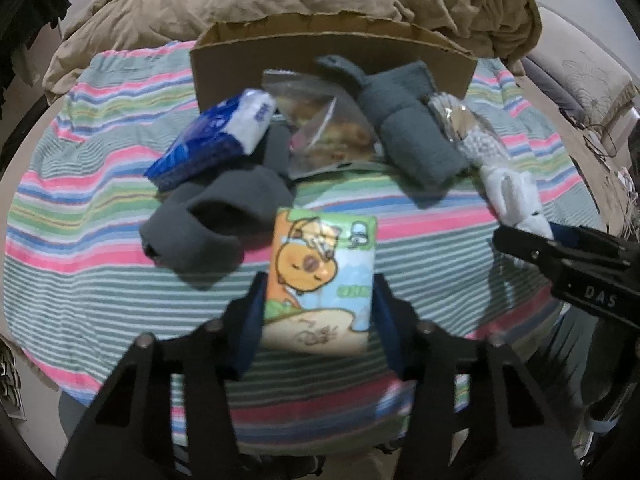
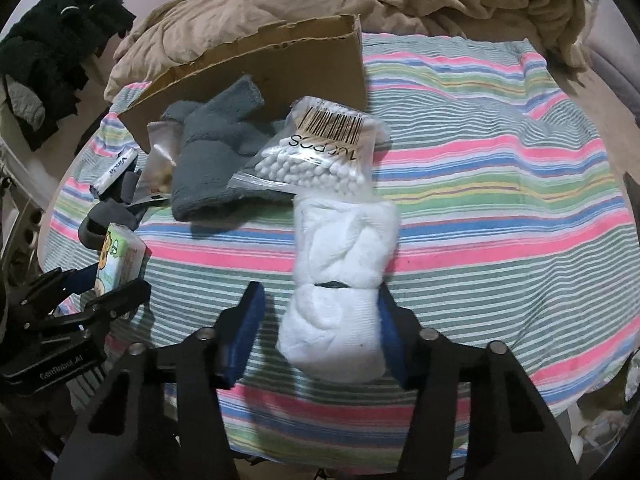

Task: Organize objects
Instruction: 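Grasp the cartoon tissue pack with the left tool while the right tool grasps the white towel, then carry the tissue pack and towel into the box and open both tools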

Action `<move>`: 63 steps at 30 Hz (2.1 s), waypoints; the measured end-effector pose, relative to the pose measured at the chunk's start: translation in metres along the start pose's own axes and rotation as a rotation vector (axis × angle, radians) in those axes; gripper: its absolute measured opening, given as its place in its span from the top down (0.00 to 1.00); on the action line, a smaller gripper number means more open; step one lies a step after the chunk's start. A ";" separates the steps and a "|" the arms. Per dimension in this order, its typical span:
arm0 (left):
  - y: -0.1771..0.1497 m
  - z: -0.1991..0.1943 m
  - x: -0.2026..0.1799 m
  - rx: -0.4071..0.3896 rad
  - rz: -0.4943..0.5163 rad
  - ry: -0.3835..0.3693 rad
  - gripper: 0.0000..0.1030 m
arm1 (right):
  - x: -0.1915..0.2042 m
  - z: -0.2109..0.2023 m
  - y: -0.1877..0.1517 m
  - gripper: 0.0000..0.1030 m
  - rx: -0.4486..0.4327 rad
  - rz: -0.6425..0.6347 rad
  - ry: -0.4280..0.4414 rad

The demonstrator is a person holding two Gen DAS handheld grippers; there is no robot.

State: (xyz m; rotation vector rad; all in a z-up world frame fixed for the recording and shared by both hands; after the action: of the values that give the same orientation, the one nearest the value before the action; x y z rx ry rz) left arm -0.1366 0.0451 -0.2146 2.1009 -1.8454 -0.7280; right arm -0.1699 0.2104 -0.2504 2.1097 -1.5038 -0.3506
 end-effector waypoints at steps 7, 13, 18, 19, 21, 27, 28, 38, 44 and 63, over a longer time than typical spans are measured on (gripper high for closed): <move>0.002 -0.018 -0.003 -0.030 -0.001 -0.025 0.55 | 0.002 -0.010 0.000 0.60 -0.025 0.016 0.022; 0.010 -0.041 -0.009 -0.070 0.007 -0.048 0.55 | 0.010 -0.026 0.006 0.61 -0.061 0.012 0.036; 0.016 -0.064 -0.016 -0.108 0.022 -0.060 0.55 | 0.016 -0.044 0.017 0.61 -0.102 -0.002 0.045; 0.018 -0.068 -0.018 -0.116 0.023 -0.065 0.55 | 0.018 -0.046 0.018 0.61 -0.109 -0.004 0.046; 0.023 -0.076 -0.020 -0.130 0.025 -0.073 0.55 | 0.021 -0.052 0.023 0.61 -0.125 -0.011 0.051; 0.039 -0.092 -0.028 -0.168 0.033 -0.097 0.55 | 0.028 -0.071 0.038 0.61 -0.172 -0.041 0.062; 0.042 -0.094 -0.030 -0.172 0.038 -0.101 0.55 | 0.029 -0.073 0.042 0.61 -0.182 -0.046 0.060; 0.079 -0.094 -0.049 -0.214 0.048 -0.140 0.55 | 0.020 -0.089 0.093 0.61 -0.277 -0.084 0.051; 0.110 -0.083 -0.056 -0.233 0.042 -0.167 0.55 | 0.011 -0.081 0.122 0.61 -0.304 -0.090 0.050; 0.192 0.002 -0.071 -0.228 0.036 -0.200 0.55 | -0.014 -0.015 0.191 0.61 -0.310 -0.117 0.044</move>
State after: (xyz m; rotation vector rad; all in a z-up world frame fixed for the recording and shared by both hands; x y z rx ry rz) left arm -0.3062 0.0831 -0.1058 1.9053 -1.7939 -1.1181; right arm -0.3201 0.1802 -0.1337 1.9472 -1.2162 -0.5395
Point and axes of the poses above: each gripper's, at about its wrist camera, not at the fingertips, and z roughly the way its jaws point, x to its left, y to its top, the point moved 9 cm from there along z, roughly the way its jaws point, and after that the axes turned 12 degrees about -z, right-handed, at the moved point
